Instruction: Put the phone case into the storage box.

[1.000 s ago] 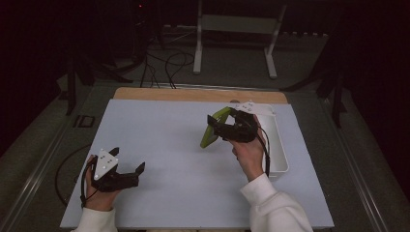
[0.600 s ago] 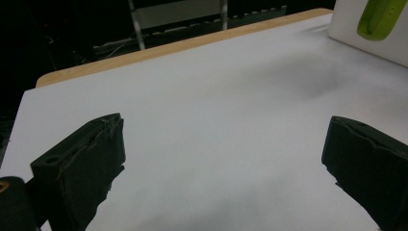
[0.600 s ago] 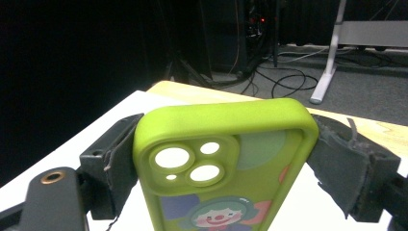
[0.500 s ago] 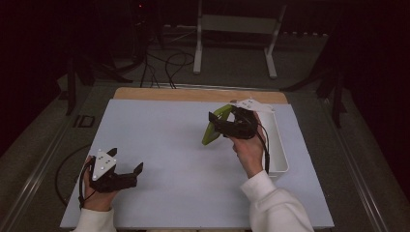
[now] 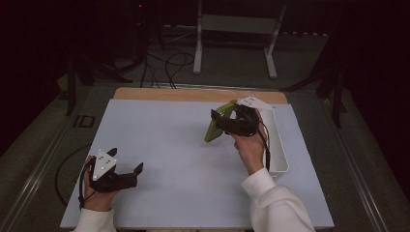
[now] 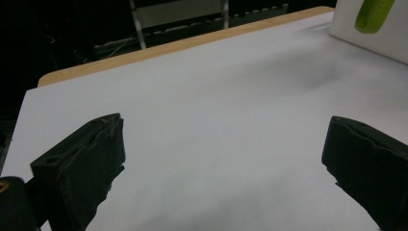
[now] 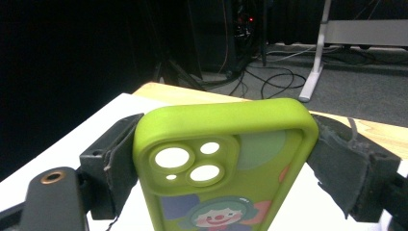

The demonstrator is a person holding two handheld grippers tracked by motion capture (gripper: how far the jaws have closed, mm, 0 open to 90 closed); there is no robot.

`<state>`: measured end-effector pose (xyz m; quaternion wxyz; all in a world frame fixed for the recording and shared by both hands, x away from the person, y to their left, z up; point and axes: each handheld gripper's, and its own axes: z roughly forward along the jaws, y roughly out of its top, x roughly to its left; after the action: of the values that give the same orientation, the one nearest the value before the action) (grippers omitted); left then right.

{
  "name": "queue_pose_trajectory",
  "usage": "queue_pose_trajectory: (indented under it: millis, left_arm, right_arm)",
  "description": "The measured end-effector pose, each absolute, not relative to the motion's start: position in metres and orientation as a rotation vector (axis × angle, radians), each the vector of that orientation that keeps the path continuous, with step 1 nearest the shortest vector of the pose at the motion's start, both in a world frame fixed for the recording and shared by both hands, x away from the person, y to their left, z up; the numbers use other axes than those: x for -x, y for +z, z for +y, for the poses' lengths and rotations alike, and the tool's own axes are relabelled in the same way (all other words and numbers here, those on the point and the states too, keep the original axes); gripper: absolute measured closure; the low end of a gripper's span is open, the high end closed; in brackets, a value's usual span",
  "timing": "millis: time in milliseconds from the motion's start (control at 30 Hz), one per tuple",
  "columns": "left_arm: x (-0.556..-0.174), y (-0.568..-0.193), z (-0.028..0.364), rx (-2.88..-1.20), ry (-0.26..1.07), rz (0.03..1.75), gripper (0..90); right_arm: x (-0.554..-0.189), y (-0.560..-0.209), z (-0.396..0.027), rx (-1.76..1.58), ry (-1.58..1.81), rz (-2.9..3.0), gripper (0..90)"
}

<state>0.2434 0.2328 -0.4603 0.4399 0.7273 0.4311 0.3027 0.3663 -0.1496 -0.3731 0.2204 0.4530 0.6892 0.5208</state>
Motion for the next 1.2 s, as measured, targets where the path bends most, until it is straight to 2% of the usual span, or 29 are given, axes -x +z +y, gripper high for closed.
queue_pose_trajectory:
  millis: [1200]
  left_arm:
    - [-0.243, -0.460, 0.232, -1.805, 0.756, 1.072, 1.8]
  right_arm:
    - [-0.386, -0.363, -0.160, -1.269, 1.400, 1.848, 16.5]
